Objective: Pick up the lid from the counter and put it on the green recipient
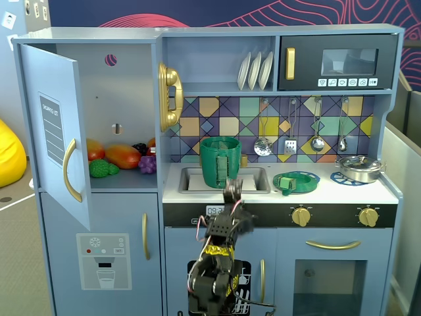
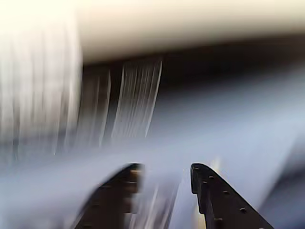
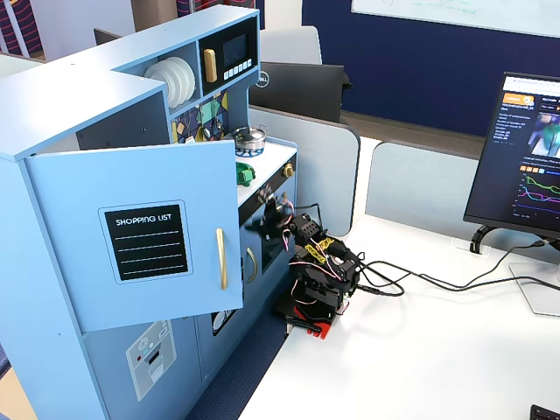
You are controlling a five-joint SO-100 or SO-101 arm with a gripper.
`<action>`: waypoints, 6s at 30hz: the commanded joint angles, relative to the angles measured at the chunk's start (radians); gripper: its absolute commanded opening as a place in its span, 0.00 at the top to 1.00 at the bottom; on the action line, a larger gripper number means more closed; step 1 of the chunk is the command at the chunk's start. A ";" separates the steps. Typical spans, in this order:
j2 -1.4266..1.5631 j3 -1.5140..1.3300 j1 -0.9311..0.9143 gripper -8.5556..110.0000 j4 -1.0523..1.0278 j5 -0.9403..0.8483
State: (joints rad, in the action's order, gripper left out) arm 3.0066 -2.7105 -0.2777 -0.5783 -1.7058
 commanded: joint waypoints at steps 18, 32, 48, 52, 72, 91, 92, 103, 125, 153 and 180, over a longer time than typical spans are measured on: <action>-0.360 0.238 -0.293 0.55 0.701 0.012; -0.629 0.433 -0.341 0.53 0.801 0.052; -0.911 0.545 -0.319 0.54 0.953 0.063; -0.945 0.535 -0.316 0.54 0.986 0.072; -1.057 0.532 -0.299 0.57 1.045 0.064; -1.127 0.566 -0.282 0.62 1.049 0.064; -1.129 0.569 -0.282 0.62 1.049 0.067; -1.127 0.571 -0.264 0.79 1.054 0.071; -0.979 0.750 -0.264 0.93 0.954 0.083; -0.782 1.072 0.201 0.93 0.362 0.067; -0.887 1.058 0.259 0.93 0.396 0.011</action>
State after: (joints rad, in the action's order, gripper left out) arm 2.1154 -1.7242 -0.0245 -0.2224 -1.6782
